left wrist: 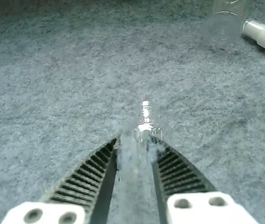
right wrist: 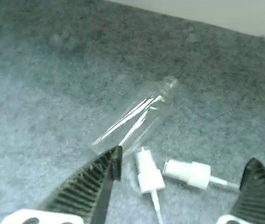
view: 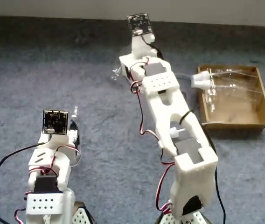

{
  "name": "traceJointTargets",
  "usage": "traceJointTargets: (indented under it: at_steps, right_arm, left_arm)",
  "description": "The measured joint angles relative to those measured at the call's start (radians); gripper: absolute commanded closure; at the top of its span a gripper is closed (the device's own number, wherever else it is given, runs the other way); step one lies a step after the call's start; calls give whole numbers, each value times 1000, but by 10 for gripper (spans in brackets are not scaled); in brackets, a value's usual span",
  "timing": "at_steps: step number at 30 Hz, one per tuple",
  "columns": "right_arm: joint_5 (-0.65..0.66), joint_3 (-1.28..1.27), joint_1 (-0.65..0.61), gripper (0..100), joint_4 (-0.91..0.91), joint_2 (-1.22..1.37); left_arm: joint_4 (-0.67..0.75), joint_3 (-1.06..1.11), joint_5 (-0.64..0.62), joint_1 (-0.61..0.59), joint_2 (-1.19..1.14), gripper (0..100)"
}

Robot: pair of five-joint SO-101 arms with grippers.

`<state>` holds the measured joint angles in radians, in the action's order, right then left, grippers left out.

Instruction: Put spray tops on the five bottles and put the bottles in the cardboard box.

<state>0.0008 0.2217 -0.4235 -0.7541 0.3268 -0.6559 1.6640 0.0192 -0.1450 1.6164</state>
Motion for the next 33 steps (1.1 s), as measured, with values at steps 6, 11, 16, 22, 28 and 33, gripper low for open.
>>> traceJointTargets:
  at_steps: [6,11,16,22,28,33]
  right_arm:
    - [0,0,-78,627,-192,-84]
    - [0,0,-144,627,-212,-114]
    - [0,0,-235,627,-161,-114]
    - [0,0,-242,627,95,2]
    - [0,0,-242,627,284,157]
    - [0,0,-213,627,356,249]
  left_arm:
    - [0,0,0,0,0,934]
    - [0,8,0,0,0,934]
    - [0,8,0,0,0,934]
    - [0,8,0,0,0,935]
    - [0,8,0,-35,0,937]
    - [0,-17,0,-135,0,937]
